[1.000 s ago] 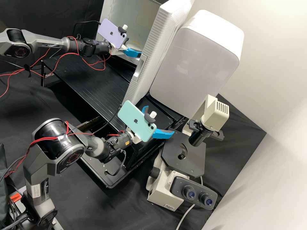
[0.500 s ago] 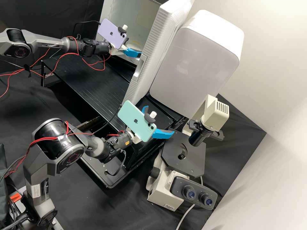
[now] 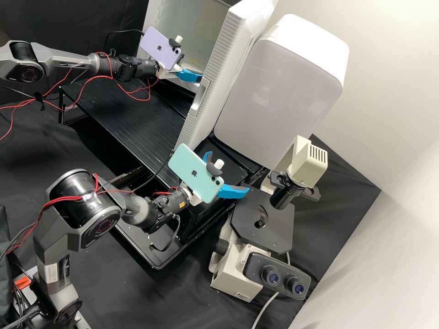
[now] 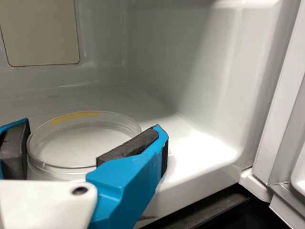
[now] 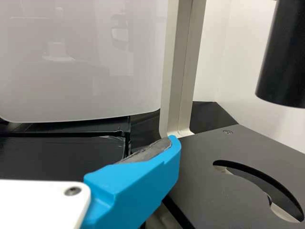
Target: Place the petri dish in the incubator
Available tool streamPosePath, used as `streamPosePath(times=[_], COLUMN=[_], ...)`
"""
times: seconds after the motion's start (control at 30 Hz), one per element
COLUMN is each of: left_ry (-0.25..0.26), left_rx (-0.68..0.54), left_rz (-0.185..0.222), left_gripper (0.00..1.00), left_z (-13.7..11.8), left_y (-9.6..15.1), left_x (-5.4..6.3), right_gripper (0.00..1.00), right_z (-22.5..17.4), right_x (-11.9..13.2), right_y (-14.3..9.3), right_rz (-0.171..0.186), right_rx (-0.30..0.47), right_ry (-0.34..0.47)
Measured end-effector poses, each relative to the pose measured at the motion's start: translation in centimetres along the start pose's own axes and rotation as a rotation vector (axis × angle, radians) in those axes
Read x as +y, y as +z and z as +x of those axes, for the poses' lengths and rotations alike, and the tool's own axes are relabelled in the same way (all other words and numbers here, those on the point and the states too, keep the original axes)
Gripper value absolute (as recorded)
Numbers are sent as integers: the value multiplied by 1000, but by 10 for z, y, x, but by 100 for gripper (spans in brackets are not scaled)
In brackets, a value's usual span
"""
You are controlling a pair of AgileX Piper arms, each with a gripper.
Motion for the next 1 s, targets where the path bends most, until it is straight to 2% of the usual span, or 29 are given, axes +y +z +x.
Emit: streamPosePath(times=[0.37, 1.0], left_ry=[-5, -16], left_rx=[2, 5], left_rz=[16, 20], left_gripper=[100, 100], left_z=[-1, -7], left_y=[-1, -2], left_x=[-2, 0], right_gripper=[100, 100], right_z=[0, 0], right_x=[0, 0], right_y=[0, 0], right_rz=[0, 0], right_rx=[0, 0], right_ry=[0, 0])
